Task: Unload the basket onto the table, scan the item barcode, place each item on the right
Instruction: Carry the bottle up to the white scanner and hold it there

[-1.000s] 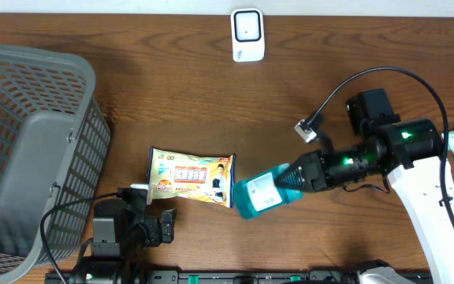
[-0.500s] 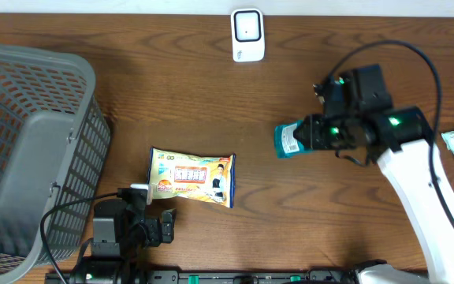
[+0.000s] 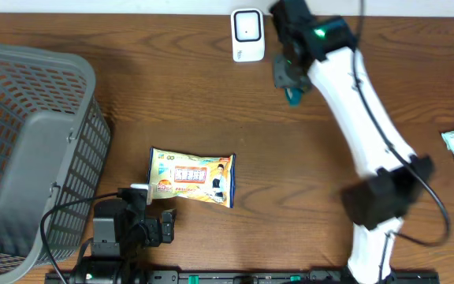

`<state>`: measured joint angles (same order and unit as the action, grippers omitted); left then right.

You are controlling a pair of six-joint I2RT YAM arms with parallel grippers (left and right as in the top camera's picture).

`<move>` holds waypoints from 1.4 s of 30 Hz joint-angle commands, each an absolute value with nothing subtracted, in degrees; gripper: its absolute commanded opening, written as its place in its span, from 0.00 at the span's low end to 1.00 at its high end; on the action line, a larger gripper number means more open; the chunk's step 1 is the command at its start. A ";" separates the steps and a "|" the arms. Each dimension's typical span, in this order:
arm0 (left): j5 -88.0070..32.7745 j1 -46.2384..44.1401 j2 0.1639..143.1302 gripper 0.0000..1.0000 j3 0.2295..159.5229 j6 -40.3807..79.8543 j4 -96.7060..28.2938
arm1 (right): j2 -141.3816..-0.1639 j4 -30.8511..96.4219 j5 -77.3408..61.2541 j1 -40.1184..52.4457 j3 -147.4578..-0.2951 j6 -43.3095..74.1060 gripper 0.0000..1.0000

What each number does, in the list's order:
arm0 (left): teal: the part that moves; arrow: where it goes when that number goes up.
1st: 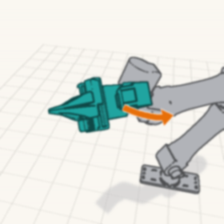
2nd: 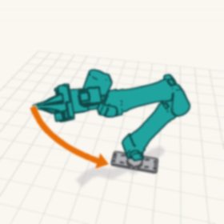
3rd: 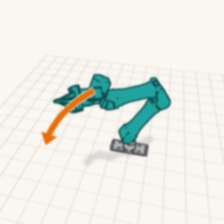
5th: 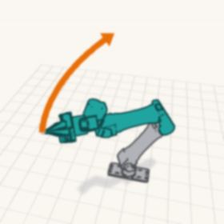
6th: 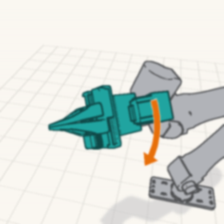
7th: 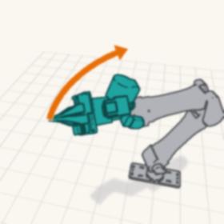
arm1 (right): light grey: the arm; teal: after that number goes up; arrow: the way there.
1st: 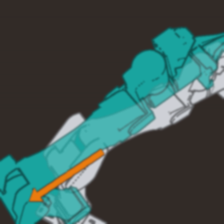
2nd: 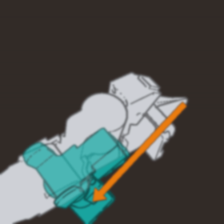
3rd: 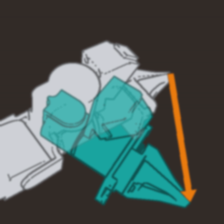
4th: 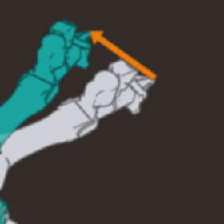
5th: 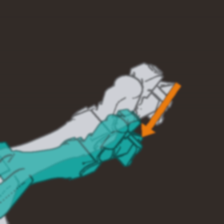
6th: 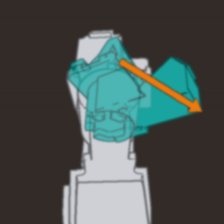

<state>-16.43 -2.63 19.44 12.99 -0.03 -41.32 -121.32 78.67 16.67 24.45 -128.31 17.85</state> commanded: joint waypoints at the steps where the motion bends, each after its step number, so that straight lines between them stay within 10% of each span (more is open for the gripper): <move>1: -16.93 -2.50 19.29 0.99 13.30 -0.40 -41.32 | -128.79 80.60 29.32 26.50 -138.98 18.85 0.01; 13: -16.93 -2.48 19.29 0.99 13.30 -0.40 -41.32 | -144.44 60.64 70.98 35.42 -147.57 -0.91 0.01; 22: -16.93 -2.50 19.29 0.99 13.30 -0.40 -41.32 | -155.17 -16.32 83.81 36.95 -147.52 -68.77 0.01; 42: -16.93 -2.50 19.29 0.99 13.30 -0.40 -41.32 | -155.76 -9.02 76.51 36.71 -135.94 -60.69 0.01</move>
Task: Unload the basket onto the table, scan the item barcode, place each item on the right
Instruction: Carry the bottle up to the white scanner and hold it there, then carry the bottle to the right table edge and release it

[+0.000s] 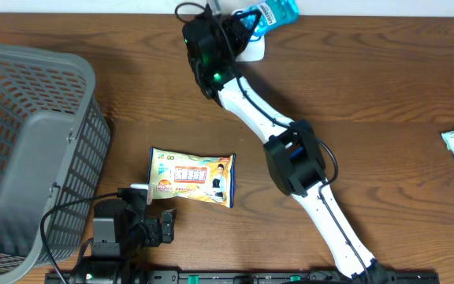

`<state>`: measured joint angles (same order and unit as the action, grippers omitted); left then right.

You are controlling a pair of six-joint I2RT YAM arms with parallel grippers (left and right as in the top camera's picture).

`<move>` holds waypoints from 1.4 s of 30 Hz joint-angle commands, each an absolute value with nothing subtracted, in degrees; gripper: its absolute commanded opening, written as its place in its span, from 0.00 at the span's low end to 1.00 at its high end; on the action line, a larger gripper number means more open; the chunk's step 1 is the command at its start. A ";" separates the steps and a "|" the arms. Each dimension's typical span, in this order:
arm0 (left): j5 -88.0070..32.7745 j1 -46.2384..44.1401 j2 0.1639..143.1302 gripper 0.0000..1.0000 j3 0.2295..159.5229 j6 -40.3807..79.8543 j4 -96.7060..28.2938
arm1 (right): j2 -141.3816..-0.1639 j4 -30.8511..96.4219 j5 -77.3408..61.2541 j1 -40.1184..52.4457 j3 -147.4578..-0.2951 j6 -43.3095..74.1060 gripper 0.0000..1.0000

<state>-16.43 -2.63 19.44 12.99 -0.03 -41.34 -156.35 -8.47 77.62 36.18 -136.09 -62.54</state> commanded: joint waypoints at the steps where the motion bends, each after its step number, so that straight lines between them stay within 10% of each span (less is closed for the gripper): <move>1: -16.93 -2.48 19.29 0.99 13.30 -0.38 -41.34 | -155.76 -8.99 76.05 36.71 -135.94 -60.18 0.01; 27: -16.93 -2.50 19.29 0.99 13.30 -0.38 -41.32 | -144.38 -6.28 84.55 37.34 -135.94 -49.41 0.01; 42: -16.93 -2.50 19.29 0.99 13.30 -0.40 -41.34 | -138.65 55.53 63.70 18.26 -135.94 4.43 0.01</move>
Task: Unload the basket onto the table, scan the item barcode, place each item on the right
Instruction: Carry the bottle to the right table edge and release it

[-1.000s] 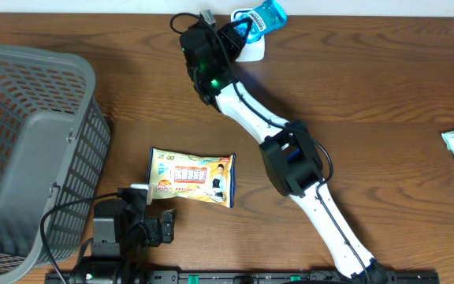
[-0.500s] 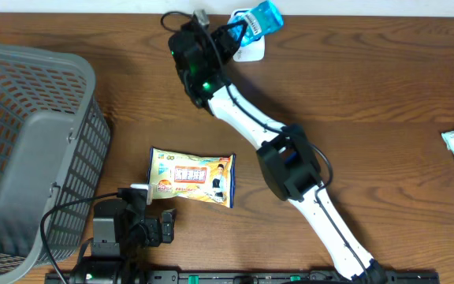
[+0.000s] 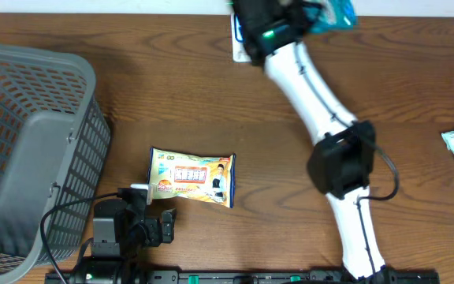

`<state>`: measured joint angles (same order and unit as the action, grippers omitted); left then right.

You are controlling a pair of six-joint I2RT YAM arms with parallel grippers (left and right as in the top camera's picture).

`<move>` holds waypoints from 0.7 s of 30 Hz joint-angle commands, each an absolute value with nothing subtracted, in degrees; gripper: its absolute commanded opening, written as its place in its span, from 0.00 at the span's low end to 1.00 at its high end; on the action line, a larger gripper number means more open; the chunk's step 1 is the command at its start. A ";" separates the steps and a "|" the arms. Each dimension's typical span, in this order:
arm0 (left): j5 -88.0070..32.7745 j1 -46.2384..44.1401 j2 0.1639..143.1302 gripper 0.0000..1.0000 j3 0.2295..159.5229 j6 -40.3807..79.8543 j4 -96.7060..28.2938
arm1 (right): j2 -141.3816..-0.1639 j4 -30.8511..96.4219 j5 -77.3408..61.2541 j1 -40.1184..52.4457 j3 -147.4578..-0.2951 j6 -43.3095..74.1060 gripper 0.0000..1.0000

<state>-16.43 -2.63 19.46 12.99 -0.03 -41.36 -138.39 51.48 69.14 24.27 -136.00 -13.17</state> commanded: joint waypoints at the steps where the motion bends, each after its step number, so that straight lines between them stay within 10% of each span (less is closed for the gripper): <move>1: -16.93 -2.50 19.29 1.00 13.30 -0.40 -41.32 | -138.65 57.98 61.82 15.99 -135.94 7.07 0.01; 21: -16.93 -2.50 19.29 0.99 13.30 -0.40 -41.32 | -138.67 61.43 36.82 -19.40 -123.15 13.96 0.02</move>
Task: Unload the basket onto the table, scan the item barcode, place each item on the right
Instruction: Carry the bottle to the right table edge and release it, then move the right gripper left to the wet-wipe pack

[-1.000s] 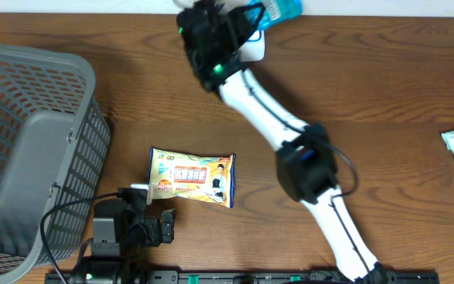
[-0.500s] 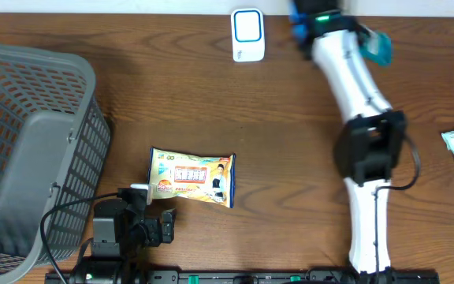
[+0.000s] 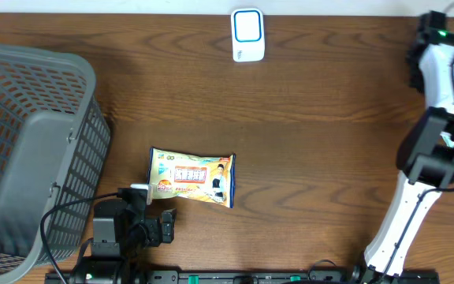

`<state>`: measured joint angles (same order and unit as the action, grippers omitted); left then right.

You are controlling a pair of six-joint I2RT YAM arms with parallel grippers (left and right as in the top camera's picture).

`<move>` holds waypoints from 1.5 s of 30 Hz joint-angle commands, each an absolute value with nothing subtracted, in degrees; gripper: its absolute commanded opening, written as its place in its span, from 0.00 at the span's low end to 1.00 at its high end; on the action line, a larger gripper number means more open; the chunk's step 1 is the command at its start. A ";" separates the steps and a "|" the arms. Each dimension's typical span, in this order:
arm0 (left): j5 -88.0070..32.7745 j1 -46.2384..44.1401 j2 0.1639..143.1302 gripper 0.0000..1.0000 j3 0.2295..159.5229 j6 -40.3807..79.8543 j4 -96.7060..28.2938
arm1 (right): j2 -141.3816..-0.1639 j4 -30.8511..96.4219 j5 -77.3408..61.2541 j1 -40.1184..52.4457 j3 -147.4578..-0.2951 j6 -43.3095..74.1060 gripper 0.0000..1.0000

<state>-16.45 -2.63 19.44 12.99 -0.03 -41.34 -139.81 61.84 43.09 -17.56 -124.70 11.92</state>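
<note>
Only the overhead view is given. The white barcode scanner [image 3: 248,35] with its blue-ringed window stands at the table's far edge, with nothing over it. My right arm rises along the right side, and its gripper [image 3: 426,41] is at the far right corner, well right of the scanner. Its fingers are too small and dark to read, and no teal packet shows in it. A yellow snack bag [image 3: 192,177] lies flat at centre left. My left gripper [image 3: 162,227] rests folded at the near edge, just below the bag.
A grey mesh basket [image 3: 30,150] fills the left side of the table. The right arm's elbow [image 3: 438,154] covers the right edge of the table. A black cable [image 3: 61,217] loops from the left arm toward the basket.
My right gripper was beside the scanner with a teal packet held above it. Now it is at the far right corner, the scanner is uncovered and the packet is out of sight. A pale packet at the right edge is now hidden.
My right gripper first hung just right of the scanner with something teal under it. Then it was left of the scanner with a teal packet held over it, then right of it with the packet. Now the arm is at the far right. The snack bag and left arm never moved.
</note>
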 commanded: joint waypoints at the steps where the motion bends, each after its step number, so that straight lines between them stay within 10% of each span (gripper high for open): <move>1: -16.93 -2.50 19.29 0.99 13.30 -0.40 -41.34 | -138.67 61.23 36.91 -20.45 -122.98 13.93 0.06; 7: -16.93 -2.48 19.29 0.99 13.30 -0.38 -41.32 | -137.27 61.78 33.39 -24.99 -123.00 15.86 0.55; 17: -16.93 -2.50 19.29 0.99 13.30 -0.38 -41.32 | -126.26 60.86 15.86 -24.62 -123.00 15.88 0.88; 32: -16.93 -2.50 19.29 0.99 13.30 -0.40 -41.32 | -109.19 79.68 -28.80 -10.79 -122.83 26.50 0.99; 45: -16.93 -2.50 19.29 0.99 13.30 -0.38 -41.32 | -110.50 71.11 -31.35 21.19 -104.38 -4.60 0.99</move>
<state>-16.43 -2.63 19.44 12.99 -0.03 -41.34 -110.04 73.49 -25.26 16.71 -109.91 7.09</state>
